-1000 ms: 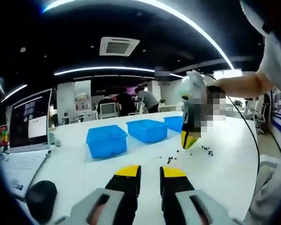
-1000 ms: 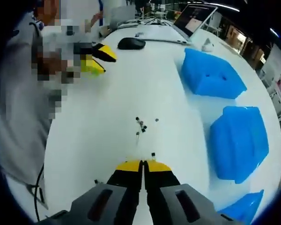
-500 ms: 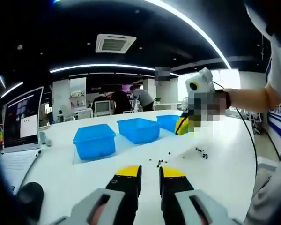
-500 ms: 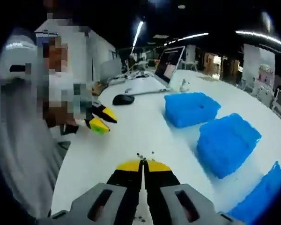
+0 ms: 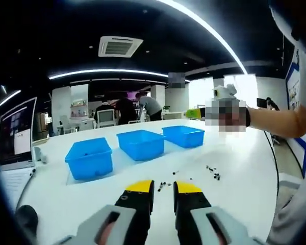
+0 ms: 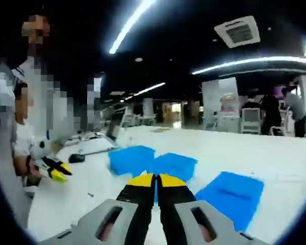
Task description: Pick up the resistors one by one and place each resistor into its matching bin, sorting the parts by color and model until every resistor is separated into the correct bin for its type
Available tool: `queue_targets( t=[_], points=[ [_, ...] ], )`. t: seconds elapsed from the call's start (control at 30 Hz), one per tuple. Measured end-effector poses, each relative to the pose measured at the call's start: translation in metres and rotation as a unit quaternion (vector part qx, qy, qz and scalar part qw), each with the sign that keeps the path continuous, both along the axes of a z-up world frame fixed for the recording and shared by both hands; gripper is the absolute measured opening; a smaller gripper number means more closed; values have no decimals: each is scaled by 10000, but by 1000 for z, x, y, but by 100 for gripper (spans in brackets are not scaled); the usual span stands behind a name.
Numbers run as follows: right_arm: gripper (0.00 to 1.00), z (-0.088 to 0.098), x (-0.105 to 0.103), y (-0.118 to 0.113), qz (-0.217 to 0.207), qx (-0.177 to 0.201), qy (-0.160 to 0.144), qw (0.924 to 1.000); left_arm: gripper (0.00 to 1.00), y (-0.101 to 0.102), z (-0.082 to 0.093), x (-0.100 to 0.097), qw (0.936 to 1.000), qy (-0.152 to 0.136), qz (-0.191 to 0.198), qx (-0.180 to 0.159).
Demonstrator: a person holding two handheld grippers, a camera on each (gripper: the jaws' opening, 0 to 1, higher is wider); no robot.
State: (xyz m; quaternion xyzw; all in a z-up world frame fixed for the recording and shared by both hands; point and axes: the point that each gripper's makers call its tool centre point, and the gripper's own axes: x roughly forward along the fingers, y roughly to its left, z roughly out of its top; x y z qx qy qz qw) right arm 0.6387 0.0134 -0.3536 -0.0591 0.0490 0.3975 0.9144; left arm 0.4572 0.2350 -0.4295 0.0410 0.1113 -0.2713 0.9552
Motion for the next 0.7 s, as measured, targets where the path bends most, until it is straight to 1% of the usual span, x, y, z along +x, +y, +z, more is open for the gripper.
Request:
queue_targets(
  t=[0.07,0.1,0.13,0.2,0.27,0.33,0.37,0.43,0.47,0.53,0.7],
  points=[
    [5,2,13,-22,-372,-124,-152,9991,18,-2,-1,3,10000,15,-17,-19],
    [5,0,18,-30,-501,-172,-172,9984,18,-3,0,4,10000,15,-27,-30],
    [5,-4,23,-37,-599,-175,-87,9980,18,-5,1,5,9999,33,-66,-84],
    [5,-9,27,-41,-694,-238,-94,9973,18,-7,3,6,9998,30,-113,-182],
    [5,-12,29,-40,-681,-289,-77,9972,18,-6,4,8,9998,-6,-117,-145],
    [6,-14,35,-40,-692,-281,-40,9972,18,-5,5,10,9999,-18,-113,-126],
    [9,-15,35,-39,-703,-291,-27,9971,18,-3,5,10,9999,-22,-104,-119],
    [23,-21,41,-47,-1048,-453,14,9935,18,0,5,11,9999,-31,-75,-91],
    [28,-23,44,-48,-1060,-462,4,9933,18,1,6,11,9999,-39,-57,-85],
    [29,-24,48,-55,-1154,-368,58,9926,18,5,9,10,9999,-56,-27,-97],
    [29,-17,42,-59,-1199,-286,35,9924,18,14,11,7,9998,-75,99,-125]
  ],
)
